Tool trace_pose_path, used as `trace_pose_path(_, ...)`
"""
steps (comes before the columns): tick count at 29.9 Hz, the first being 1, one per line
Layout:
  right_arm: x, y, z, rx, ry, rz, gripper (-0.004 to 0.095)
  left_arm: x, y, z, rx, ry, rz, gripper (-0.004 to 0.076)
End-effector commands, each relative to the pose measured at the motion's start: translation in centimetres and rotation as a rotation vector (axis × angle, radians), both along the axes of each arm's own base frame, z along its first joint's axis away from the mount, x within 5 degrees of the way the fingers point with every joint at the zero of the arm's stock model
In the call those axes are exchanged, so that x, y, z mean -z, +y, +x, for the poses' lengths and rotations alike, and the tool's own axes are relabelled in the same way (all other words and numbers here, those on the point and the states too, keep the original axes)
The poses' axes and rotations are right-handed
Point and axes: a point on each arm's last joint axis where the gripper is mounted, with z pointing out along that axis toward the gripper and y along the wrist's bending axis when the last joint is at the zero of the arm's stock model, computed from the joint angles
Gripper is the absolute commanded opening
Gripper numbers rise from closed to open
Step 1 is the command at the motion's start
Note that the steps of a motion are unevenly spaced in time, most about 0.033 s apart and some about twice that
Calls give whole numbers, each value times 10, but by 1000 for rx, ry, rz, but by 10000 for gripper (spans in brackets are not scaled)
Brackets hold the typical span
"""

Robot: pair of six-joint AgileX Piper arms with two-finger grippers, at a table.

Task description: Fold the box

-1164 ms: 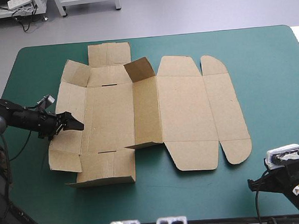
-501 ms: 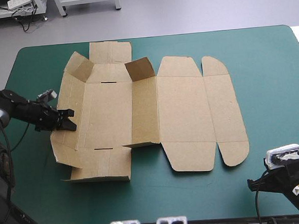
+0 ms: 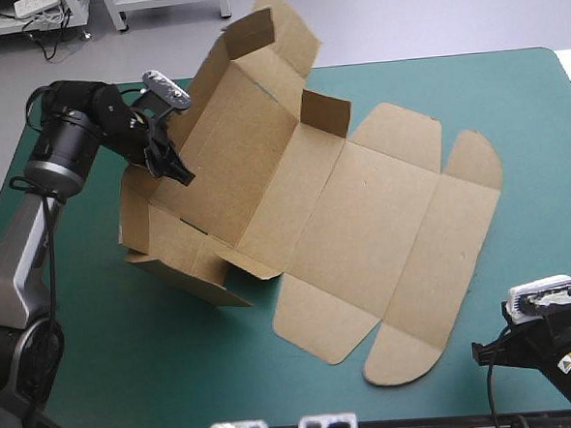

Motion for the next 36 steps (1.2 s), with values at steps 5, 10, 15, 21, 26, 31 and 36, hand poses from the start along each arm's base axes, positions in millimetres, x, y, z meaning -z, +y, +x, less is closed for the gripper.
trace_pose_path(5, -12, 0, 4, 5, -77, 15, -19, -56, -57, -18, 267, -442, 120, -11)
trace_pose_path(10, -12, 1, 3, -21, -71, -18, -19, -52, -98, -33, 534, -501, 307, -11)
trace_pose_path(15, -18, 2, -1, -56, -48, -54, -17, -56, -128, -51, 634, -586, 369, -11)
trace_pose_path(21, -46, 2, -8, -72, -124, -81, -3, -66, -160, -72, 689, -740, 385, -11)
trace_pose_path(26, -84, 4, -17, -76, -192, -80, -3, -49, -169, -75, 692, -735, 382, -11)
trace_pose_path(31, -125, 8, -17, -99, -261, -36, -4, -16, -165, -69, 602, -725, 417, -11)
trace_pose_path(36, -176, 15, 1, -146, -323, 53, -4, 4, -162, -80, 582, -824, 434, -11)
